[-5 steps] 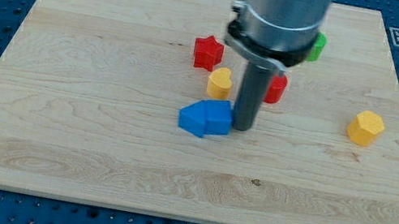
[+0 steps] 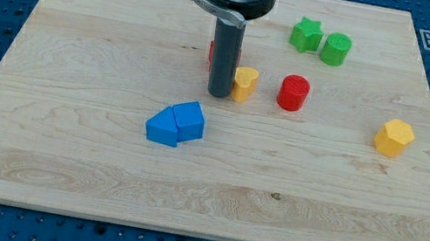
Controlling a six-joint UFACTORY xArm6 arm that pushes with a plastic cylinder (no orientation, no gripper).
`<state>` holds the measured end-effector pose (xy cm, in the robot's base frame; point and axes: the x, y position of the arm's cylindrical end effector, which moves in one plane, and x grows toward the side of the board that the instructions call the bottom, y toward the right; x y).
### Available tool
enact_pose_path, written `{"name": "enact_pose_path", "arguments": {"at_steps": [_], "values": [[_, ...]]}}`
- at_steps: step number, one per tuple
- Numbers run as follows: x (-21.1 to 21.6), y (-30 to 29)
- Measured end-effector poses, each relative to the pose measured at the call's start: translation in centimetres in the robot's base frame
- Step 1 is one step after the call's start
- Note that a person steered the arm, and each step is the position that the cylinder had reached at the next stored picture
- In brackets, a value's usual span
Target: Move the yellow heart to the bottom right of the blue cube
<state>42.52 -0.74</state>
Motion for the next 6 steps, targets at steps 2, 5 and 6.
{"name": "enact_pose_path", "arguments": {"at_steps": [2,5,6], "values": [[-3.6,1.4],[2.3,5.3],[3.4,4.9]]}}
